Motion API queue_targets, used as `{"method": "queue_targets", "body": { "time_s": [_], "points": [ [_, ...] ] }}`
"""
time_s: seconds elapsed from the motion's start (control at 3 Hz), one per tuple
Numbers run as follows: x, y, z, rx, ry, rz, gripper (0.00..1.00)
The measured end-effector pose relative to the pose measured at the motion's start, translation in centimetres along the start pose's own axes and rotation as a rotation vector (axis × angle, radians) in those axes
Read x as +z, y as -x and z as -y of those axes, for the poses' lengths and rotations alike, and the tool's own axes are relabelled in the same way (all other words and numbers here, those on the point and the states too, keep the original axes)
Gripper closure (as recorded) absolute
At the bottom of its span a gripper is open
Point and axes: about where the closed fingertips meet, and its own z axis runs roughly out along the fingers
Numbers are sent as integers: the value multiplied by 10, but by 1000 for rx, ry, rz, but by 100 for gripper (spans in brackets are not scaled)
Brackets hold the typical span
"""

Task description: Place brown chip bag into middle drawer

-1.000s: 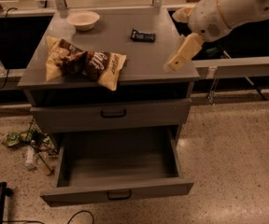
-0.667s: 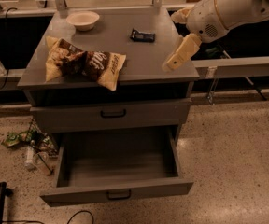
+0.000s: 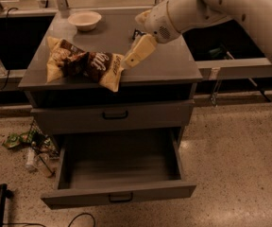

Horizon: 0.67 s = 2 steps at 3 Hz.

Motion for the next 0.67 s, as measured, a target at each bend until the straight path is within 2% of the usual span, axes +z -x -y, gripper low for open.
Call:
{"method": "queue_targets", "body": {
  "time_s": [0.33, 0.67],
  "points": [
    [44, 16, 2, 5, 40, 15, 0],
    [99, 14, -6, 55, 115, 5, 0]
  ]
}}
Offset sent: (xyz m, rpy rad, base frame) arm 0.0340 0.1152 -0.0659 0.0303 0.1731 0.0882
